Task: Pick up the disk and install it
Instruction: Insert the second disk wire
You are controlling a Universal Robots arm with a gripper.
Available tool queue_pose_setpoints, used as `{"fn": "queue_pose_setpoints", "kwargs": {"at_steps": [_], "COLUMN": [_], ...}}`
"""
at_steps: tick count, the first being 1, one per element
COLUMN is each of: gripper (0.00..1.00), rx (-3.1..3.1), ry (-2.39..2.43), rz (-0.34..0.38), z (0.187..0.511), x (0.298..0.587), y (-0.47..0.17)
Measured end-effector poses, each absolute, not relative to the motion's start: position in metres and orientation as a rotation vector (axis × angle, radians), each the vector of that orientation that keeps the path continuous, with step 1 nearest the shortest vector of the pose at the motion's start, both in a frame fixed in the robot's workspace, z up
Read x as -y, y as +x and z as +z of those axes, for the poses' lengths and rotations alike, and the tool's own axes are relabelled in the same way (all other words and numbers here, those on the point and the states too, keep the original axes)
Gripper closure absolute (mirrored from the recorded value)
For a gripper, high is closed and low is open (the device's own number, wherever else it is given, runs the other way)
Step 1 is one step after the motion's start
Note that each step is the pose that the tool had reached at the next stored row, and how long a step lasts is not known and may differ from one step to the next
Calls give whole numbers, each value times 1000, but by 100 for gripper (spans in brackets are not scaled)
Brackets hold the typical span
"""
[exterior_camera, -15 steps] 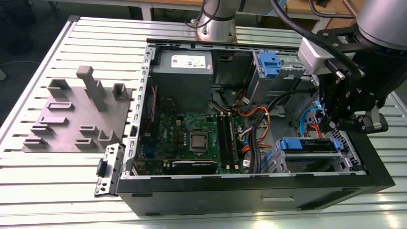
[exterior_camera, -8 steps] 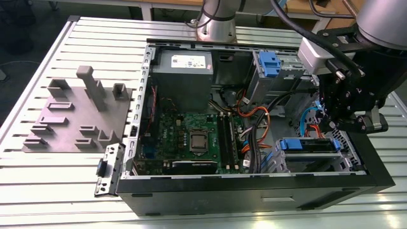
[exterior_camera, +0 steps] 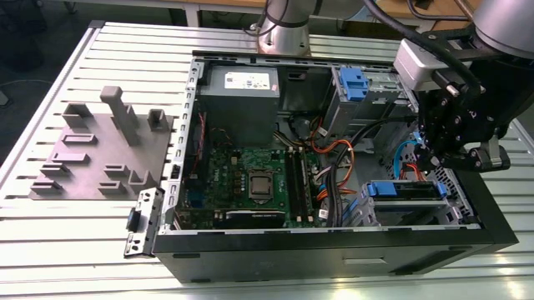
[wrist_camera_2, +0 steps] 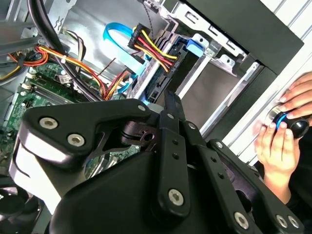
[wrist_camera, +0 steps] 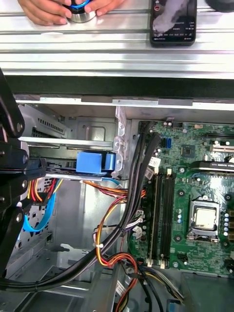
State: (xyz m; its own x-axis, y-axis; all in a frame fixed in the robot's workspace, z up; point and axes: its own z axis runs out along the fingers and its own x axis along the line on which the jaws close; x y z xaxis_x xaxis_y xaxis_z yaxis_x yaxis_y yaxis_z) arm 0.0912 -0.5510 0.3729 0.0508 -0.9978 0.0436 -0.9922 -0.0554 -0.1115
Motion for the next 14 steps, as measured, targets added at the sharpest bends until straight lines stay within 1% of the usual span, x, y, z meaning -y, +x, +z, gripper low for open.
{"fn": "queue_pose_setpoints", "kwargs": {"at_steps": [14], "gripper": [89], "rx": [-2124], "ry": [-2240], "rz": [-164], "z": [373], "x": [532], "y": [92]}}
